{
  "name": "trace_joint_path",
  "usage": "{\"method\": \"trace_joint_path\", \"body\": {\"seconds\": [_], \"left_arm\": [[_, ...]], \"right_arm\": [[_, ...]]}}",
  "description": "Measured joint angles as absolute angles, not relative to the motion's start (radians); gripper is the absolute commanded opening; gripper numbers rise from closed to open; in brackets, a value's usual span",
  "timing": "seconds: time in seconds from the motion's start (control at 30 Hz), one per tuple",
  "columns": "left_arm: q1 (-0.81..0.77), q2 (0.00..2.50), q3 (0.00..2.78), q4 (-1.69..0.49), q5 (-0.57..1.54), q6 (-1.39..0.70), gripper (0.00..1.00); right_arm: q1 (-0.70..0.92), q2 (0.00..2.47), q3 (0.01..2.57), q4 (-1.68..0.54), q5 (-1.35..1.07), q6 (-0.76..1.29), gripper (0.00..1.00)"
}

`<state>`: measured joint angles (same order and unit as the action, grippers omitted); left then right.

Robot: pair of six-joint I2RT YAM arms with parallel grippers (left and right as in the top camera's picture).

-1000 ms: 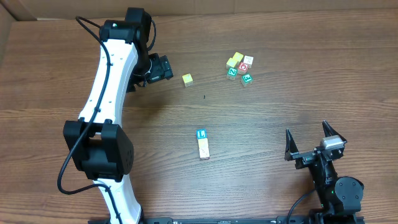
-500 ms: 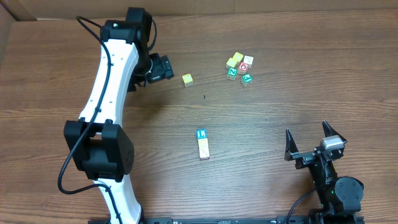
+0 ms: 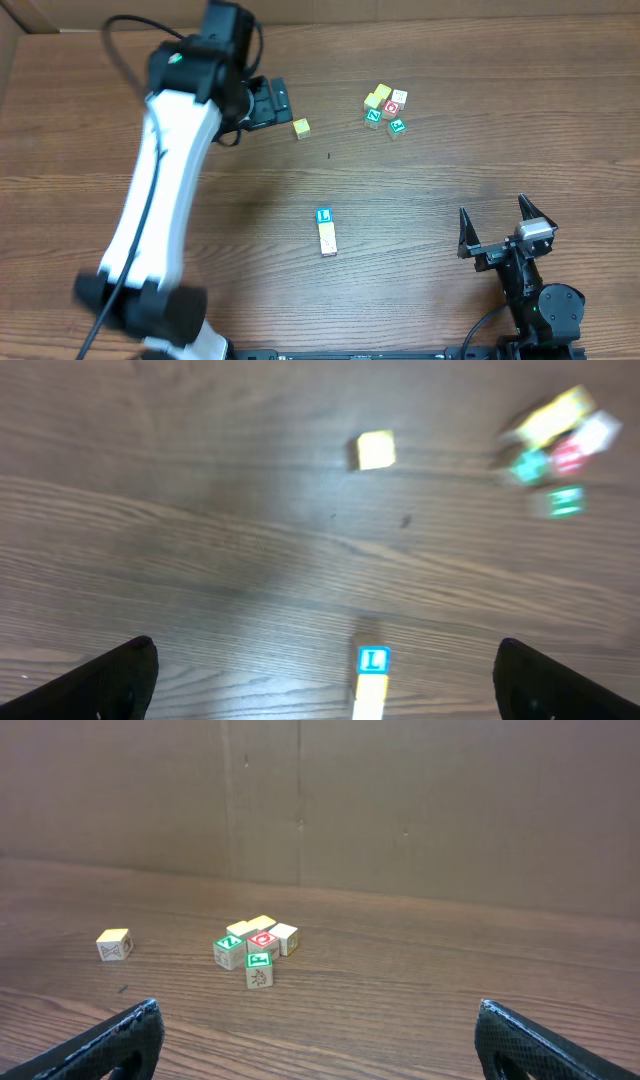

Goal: Flip 3 blocks

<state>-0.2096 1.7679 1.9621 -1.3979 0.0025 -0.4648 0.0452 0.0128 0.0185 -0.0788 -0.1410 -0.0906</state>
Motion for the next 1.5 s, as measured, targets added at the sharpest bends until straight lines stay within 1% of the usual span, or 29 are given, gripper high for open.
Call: {"method": "trace_joint_path", "body": {"seconds": [0.43, 0.7, 0.9, 1.13, 1.4, 1.5], "left_arm": [[-0.210, 1.187, 1.963, -1.398, 0.002, -0.464, 1.00], [-0.210, 0.862, 1.965, -1.423, -0.088, -0.464, 1.00], [-0.208, 0.752, 1.972, -1.528, -0.136, -0.464, 1.00], [-0.150, 0.659, 1.962, -1.632, -0.152, -0.464, 1.00], [-0.080, 0.468, 1.954, -1.673, -0.155, -0.464, 1.00], [-0.063, 0.374, 1.913, -1.674, -0.155, -0.464, 1.00]], "right_arm": [[0.046, 0.013, 0.019, -0.078, -0.141, -0.091, 1.00], [0.046, 0.013, 0.019, -0.078, -0.141, -0.091, 1.00], [0.046, 0.013, 0.019, -0.078, -0.141, -0.091, 1.00], [0.046, 0.013, 0.019, -0.079, -0.141, -0.091, 1.00], [0.045, 0.013, 0.019, -0.079, -0.141, -0.091, 1.00], [0.046, 0.013, 0.019, -0.078, -0.141, -0.091, 1.00]]}}
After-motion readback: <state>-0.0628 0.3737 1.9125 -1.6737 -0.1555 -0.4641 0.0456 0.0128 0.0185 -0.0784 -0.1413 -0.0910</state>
